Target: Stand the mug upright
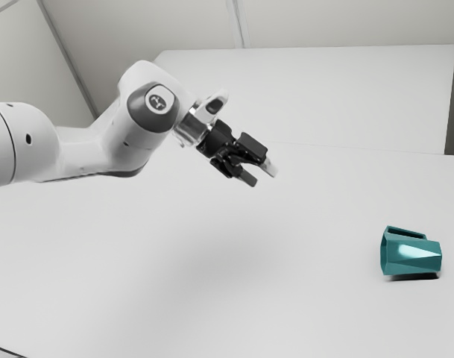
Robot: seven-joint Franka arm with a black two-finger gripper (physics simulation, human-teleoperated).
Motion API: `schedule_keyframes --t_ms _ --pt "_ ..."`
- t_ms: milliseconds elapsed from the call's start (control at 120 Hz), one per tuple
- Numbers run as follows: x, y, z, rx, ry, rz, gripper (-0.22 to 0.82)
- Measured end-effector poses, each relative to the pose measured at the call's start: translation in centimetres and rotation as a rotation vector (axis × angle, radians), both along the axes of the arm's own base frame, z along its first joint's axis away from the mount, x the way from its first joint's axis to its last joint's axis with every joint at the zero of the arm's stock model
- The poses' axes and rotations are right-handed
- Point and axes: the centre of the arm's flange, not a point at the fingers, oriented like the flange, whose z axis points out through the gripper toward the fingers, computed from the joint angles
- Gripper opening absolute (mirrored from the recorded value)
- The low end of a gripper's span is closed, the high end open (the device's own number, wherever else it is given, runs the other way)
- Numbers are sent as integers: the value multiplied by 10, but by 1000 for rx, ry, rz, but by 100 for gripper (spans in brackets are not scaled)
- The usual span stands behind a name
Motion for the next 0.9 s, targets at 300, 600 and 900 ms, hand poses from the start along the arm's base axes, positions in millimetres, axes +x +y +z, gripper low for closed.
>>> schedule_keyframes --t_ms 300,600,900 --pt "-12 -54 -36 -112 -53 -66 58" --pt "-14 -90 -80 -227 -87 -75 58" --pt "-11 -122 -115 -283 -130 -111 58"
